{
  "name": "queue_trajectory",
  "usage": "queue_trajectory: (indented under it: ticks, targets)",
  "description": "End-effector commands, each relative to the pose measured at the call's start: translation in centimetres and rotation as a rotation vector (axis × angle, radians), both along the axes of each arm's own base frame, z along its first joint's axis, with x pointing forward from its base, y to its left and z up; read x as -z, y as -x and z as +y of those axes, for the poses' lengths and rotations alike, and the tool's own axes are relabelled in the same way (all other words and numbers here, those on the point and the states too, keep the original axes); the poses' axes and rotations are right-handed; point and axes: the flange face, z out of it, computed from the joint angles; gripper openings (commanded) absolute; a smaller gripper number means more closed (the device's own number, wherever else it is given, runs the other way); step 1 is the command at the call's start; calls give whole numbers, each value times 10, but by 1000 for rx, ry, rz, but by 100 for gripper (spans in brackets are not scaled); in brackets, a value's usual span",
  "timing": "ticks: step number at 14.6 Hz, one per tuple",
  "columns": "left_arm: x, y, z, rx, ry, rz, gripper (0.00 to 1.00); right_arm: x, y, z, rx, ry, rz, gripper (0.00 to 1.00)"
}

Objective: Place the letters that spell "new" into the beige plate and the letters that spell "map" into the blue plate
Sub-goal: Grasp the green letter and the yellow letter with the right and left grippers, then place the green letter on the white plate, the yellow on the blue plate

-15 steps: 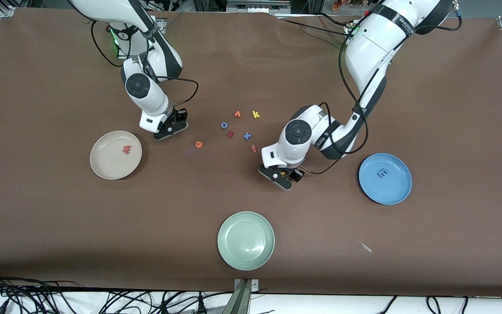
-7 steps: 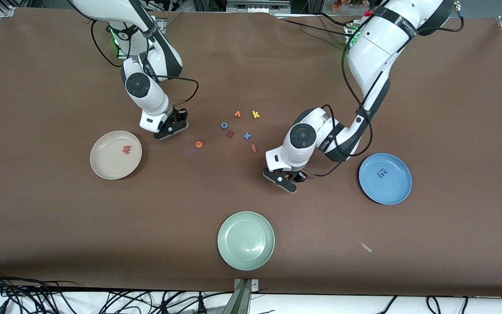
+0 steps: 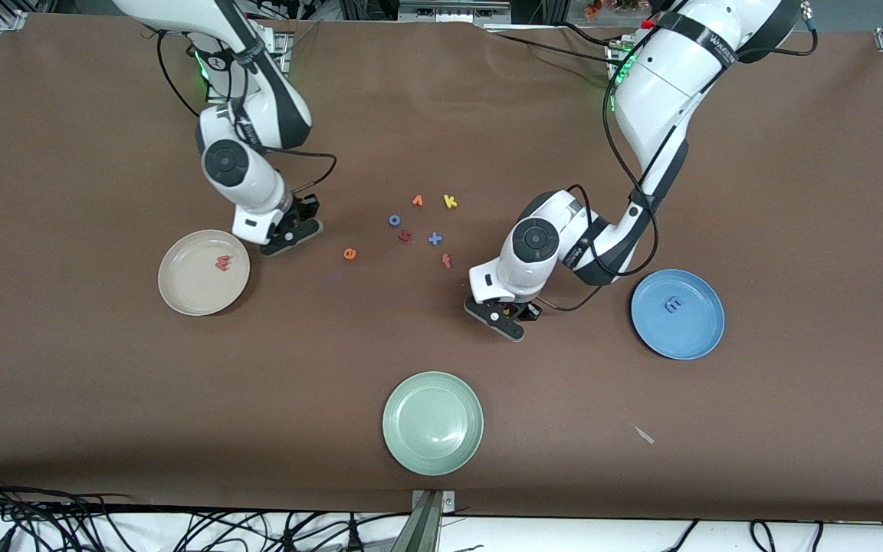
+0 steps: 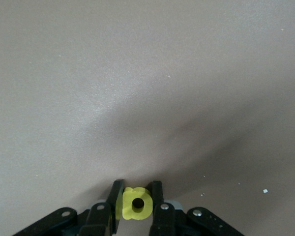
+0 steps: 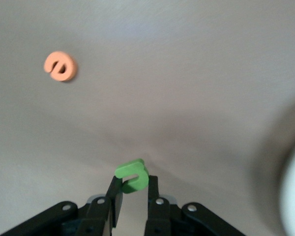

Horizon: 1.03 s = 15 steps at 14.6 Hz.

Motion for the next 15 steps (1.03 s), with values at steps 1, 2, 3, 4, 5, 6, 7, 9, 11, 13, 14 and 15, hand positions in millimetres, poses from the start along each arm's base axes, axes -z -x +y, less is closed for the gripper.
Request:
queue_trajectory:
  ticks: [1,2,3,4,5,6,7,9,11,13,14,15]
  targets:
    - [-31,-13,14,-21,-12,-2,11,-26,-25,-28,-50,1,21,21]
    - [-45,-19,22,-43,-11,-8,11,-30,-33,-38,-57,1,16,21]
    - [-57,-26,38,-77,-14,14,8,-31,-40,-50,-65,2,10,21]
    - [-70,-32,56,-108,-28,36,8,-33,-48,-65,-80,14,0,21]
    - [-80,-32,68,-122,-55,60,8,-32,-53,-76,-96,30,-4,21]
    - [-94,-32,81,-132,-90,86,8,-33,-60,-88,-103,45,-10,21]
    - [-101,-31,97,-140,-133,128,8,-32,-65,-98,-101,55,-14,21]
    - [-95,-27,125,-60,-203,222,8,-28,-76,-112,-89,68,-16,21]
    - [-79,-38,183,-34,-259,248,8,-19,-88,-129,-60,81,-11,22]
    - [-74,-48,239,7,-237,280,8,-14,-98,-141,-38,88,-12,30]
    - [-72,-52,262,19,-220,289,8,-16,-99,-140,-27,89,-17,71]
    - [-67,-55,286,18,-204,295,9,-19,-100,-138,-8,86,-19,100]
